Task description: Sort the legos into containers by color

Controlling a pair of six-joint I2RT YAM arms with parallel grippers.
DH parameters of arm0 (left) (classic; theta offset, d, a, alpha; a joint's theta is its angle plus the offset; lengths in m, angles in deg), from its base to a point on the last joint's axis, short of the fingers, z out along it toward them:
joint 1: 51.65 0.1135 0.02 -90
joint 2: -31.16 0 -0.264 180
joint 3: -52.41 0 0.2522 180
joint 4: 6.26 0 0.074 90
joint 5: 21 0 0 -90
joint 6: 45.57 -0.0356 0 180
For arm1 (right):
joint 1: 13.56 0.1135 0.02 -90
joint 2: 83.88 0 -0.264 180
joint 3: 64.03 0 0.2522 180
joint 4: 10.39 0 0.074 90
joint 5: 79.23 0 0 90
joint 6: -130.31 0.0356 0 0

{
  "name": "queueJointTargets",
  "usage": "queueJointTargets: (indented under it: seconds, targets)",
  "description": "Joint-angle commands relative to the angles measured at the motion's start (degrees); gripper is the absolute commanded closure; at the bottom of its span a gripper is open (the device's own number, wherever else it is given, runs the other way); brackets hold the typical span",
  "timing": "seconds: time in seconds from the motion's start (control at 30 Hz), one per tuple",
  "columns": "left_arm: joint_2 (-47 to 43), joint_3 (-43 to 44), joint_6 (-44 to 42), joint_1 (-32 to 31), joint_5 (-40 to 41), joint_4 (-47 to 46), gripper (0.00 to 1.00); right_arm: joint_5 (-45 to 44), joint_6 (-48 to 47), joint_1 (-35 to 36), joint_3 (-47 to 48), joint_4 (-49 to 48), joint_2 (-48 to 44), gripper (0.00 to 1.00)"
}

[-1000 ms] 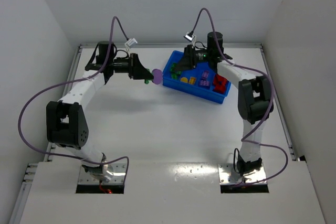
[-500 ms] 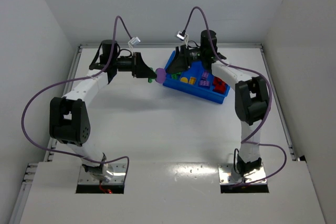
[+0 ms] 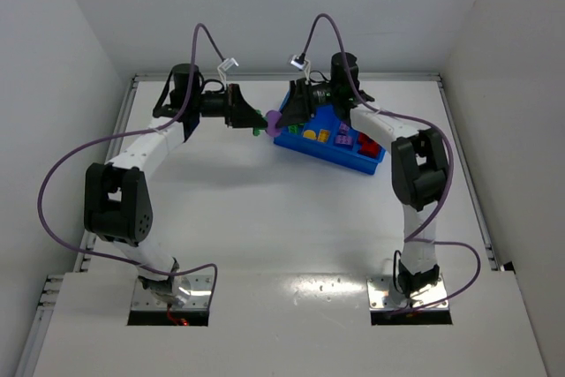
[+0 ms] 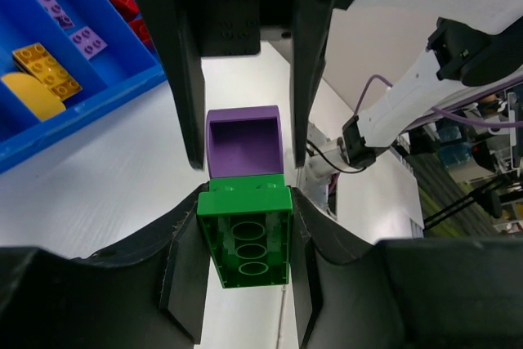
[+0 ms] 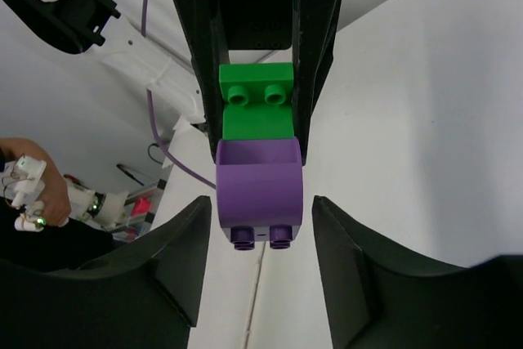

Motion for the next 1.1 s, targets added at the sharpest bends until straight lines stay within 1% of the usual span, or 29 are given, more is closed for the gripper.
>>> queueJointTargets:
  seconds: [0.0,0.1,0.13,0.17,0.2,0.27,0.3,0.33,0.37,0.4,0.5,0.63,0.73,1.07]
  targets:
    - [0.6,1.9,3.7,-0.4,-1.3,-8.2,0.92,1.1,-0.8,1.0,1.7,-3.2,0.4,0.48]
    - [0.6,1.9,4.5,-0.9,-0.8,-8.7,0.92,1.2,-0.8,1.6,1.7,-3.2,0.4,0.55]
    - [1.1,1.9,4.5,-0.9,-0.8,-8.7,0.92,1.2,-0.8,1.6,1.7,-3.2,0.4,0.61]
    - [1.1,1.9,4.5,-0.9,-0.8,-8.7,0.92,1.2,-0.8,1.6,1.7,-3.2,0.4,0.64]
    - [1.1,1.9,4.5,-0.9,-0.8,-8.7,0.89,1.2,-0.8,1.6,1.7,-3.2,0.4,0.69]
    - [1.1,1.3,4.5,-1.5,-0.3,-8.7,0.86,0.6,-0.8,1.6,1.7,-3.2,0.4,0.77]
    - [1.1,1.3,4.5,-1.5,-0.3,-8.7,0.83,0.6,-0.8,1.6,1.7,-3.2,0.4,0.83]
    - [1.1,0.8,4.5,-1.5,-0.3,-8.7,0.73,0.6,-0.8,1.6,1.7,-3.2,0.4,0.85]
    - [0.6,0.3,4.5,-1.5,-0.3,-8.7,0.69,0.6,-0.8,1.6,1.7,-3.2,-0.1,0.87]
    - [0.6,0.2,4.5,-1.5,-0.3,-8.7,0.62,0.6,-0.8,1.6,1.7,-3.2,-0.1,0.88]
    - [0.0,-0.3,4.0,-1.5,-0.3,-8.0,0.49,0.6,-0.8,1.0,1.7,-3.2,-0.1,0.91]
    - [-1.0,-0.3,0.6,-1.5,0.8,-3.9,0.41,0.6,-0.8,0.4,1.2,-3.2,-0.1,0.93]
    - [-1.5,-0.3,-0.9,-1.5,1.4,-2.7,0.38,0.6,-0.8,0.4,0.7,-3.2,-0.6,0.94]
    - [-2.1,-0.3,-1.4,0.6,0.9,-1.6,0.39,0.6,-0.8,-0.6,-0.9,-3.2,-1.7,0.96]
